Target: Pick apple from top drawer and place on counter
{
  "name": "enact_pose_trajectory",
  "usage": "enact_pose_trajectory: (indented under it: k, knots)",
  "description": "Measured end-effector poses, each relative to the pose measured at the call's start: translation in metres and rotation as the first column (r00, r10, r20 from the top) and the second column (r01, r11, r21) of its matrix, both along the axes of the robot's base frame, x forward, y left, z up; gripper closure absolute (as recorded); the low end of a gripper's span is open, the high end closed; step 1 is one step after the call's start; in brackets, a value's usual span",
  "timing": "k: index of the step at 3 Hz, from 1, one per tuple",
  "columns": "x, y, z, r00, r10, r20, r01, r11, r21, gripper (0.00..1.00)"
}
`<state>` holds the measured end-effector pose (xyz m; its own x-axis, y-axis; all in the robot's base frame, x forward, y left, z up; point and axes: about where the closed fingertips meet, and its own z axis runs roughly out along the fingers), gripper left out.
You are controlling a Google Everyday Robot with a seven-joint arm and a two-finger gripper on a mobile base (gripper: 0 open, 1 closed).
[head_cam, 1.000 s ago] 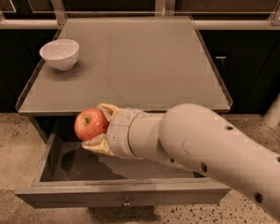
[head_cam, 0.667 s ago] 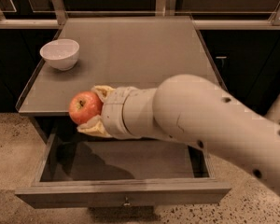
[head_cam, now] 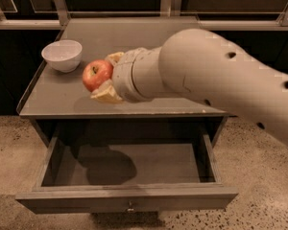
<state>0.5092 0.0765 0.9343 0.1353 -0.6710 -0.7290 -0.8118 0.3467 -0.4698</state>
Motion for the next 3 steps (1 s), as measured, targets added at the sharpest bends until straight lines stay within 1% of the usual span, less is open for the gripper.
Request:
enact_pose_trajectory:
  k: [1,2,3]
  knots:
    - [0.023,-0.02,0.01,0.9955,-0.091,0.027,0.091,0.996,0.009,1.0]
    - [0.036,-0.047,0.017,0.9759,-0.195,0.098,0.196,0.981,0.002,1.0]
    - [0.042,-0.087,0.006,0.9467,-0.293,0.134,0.297,0.955,-0.009,1.0]
